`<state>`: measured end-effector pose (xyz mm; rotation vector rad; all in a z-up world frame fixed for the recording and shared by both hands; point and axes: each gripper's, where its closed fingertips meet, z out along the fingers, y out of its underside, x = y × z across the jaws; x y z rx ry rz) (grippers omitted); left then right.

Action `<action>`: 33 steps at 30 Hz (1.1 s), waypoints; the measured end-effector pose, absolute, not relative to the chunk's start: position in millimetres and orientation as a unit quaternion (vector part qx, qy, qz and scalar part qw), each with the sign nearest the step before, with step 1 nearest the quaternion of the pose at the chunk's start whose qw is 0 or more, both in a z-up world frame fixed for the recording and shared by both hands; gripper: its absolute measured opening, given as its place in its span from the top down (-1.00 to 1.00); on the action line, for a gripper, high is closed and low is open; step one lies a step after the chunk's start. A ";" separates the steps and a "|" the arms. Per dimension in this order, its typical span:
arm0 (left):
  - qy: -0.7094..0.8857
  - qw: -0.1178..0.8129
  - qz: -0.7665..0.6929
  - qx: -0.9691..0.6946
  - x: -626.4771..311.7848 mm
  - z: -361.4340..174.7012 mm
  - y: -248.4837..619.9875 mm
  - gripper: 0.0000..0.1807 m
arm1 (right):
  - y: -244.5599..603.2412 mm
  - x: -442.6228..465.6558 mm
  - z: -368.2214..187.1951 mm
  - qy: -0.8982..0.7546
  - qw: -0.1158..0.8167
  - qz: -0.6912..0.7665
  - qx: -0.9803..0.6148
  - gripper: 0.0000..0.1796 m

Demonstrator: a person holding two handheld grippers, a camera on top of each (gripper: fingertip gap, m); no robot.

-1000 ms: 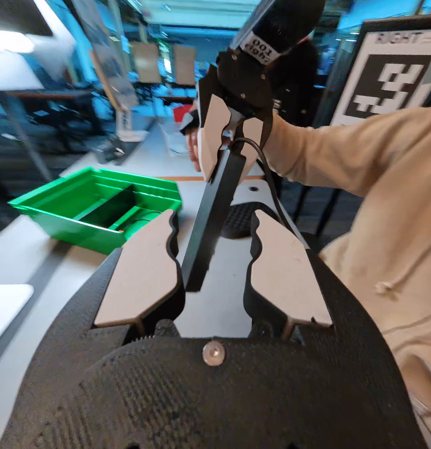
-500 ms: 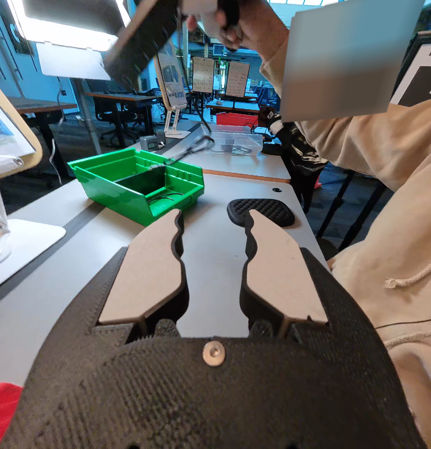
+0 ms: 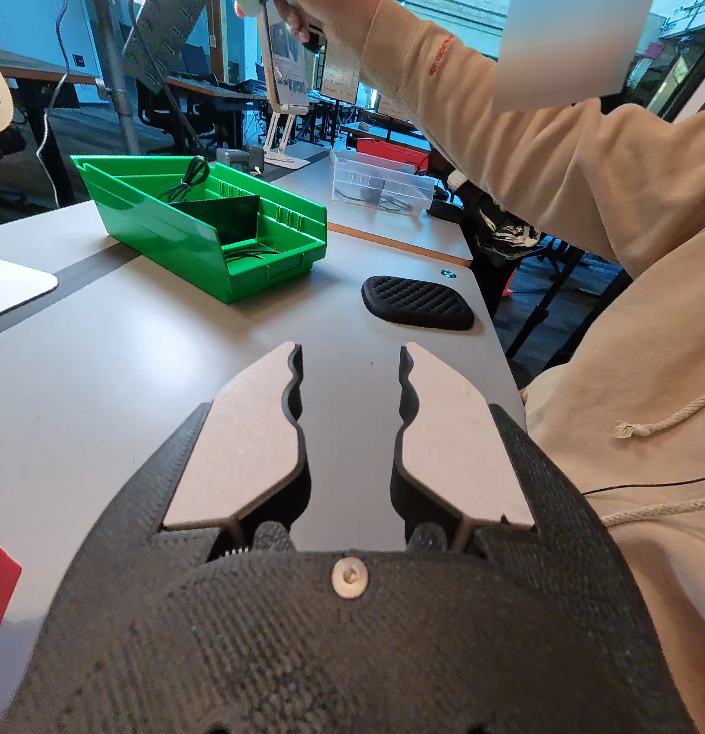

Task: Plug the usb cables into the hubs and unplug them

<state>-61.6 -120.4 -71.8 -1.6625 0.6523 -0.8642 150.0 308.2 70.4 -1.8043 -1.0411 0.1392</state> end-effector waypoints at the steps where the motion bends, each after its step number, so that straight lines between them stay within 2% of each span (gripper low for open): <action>1: 0.274 0.545 -0.366 -0.703 -62.1 -74.6 -120.0 0.49 | 311.7 150.6 58.9 -0.426 0.492 0.067 -0.756 0.72; 8: 0.275 0.528 -0.361 -0.718 -60.2 -92.1 -118.5 0.49 | 319.1 149.6 -21.8 -0.403 0.426 0.121 -0.801 0.73; 17: 0.276 0.520 -0.353 -0.727 -60.8 -102.3 -118.3 0.49 | 324.5 149.9 -93.6 -0.404 0.382 0.095 -0.826 0.72; 22: 0.279 0.515 -0.348 -0.732 -60.0 -108.0 -118.7 0.50 | 328.4 146.2 -95.9 -0.395 0.392 0.099 -0.825 0.72; 29: 0.285 0.509 -0.341 -0.738 -58.8 -115.6 -122.2 0.50 | 313.4 171.9 -129.5 -0.436 0.306 0.048 -0.845 0.72; 31: 0.284 0.507 -0.343 -0.738 -58.6 -116.6 -121.6 0.50 | 312.0 173.4 -130.0 -0.440 0.317 0.043 -0.839 0.71; 32: 0.282 0.506 -0.345 -0.739 -58.3 -117.1 -121.1 0.51 | 313.1 173.9 -127.6 -0.432 0.323 0.039 -0.841 0.67; 33: 0.281 0.505 -0.345 -0.740 -58.2 -117.6 -120.8 0.51 | 315.6 174.9 -123.9 -0.428 0.334 0.029 -0.840 0.54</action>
